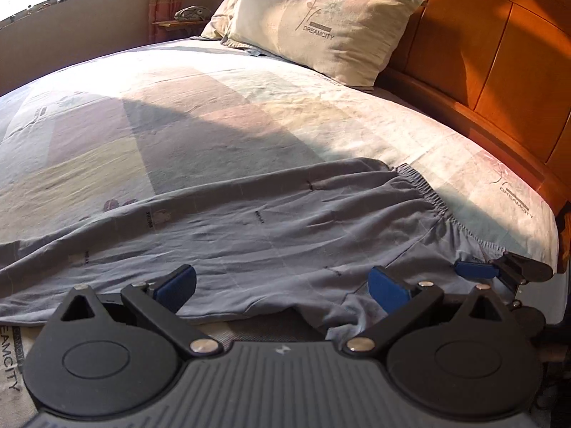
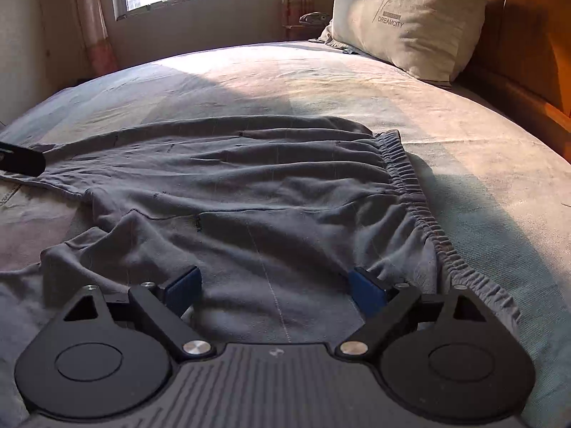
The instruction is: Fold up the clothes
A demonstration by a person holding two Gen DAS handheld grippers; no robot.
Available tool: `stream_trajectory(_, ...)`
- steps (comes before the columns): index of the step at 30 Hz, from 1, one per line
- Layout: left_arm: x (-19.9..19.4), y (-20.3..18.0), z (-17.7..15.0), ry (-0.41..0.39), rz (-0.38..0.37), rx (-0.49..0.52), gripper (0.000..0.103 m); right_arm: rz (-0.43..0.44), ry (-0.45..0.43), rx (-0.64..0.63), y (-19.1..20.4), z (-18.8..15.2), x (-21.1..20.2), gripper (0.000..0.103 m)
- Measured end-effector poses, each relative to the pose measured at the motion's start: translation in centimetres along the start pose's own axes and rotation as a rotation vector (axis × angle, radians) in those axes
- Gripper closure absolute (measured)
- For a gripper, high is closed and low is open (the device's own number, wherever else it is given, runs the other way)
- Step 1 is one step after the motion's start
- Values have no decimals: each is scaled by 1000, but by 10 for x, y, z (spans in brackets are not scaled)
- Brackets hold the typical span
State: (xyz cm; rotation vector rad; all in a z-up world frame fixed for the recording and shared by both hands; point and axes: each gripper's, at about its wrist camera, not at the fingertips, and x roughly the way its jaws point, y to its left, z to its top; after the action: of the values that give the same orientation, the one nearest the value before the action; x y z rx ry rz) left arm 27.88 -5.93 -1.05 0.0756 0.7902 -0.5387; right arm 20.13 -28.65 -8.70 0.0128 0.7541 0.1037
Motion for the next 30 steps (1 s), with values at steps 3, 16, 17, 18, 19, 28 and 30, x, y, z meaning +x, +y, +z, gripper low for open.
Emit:
stream_trajectory(3,36,-32,34,-6,-137,-45,1,9,21,-18,-8,-11,-8,8)
stream_trajectory(16,183,-94,52,169,-234,-218,1,101,51,-113,-52,-50,-42,1)
stream_trajectory(17,180,-99,53,185,-228,-200,1,108,51,-113,-55,-50,-44,1)
stream_trajectory(18,175,-102,54,201,-232,-189,1,116,50,-113,-57,-51,-45,0)
stream_trajectory(19,170,-105,55,215,-236,-178,1,115,48,-114,-57,-51,-47,1)
stream_trajectory(28,102,-100,-10,190,-160,-159,1,62,-5,-84,-62,-44,-57,0)
stream_trajectory(30,96,-100,-23,187,-140,-145,1,48,-31,6,-78,-42,-61,0)
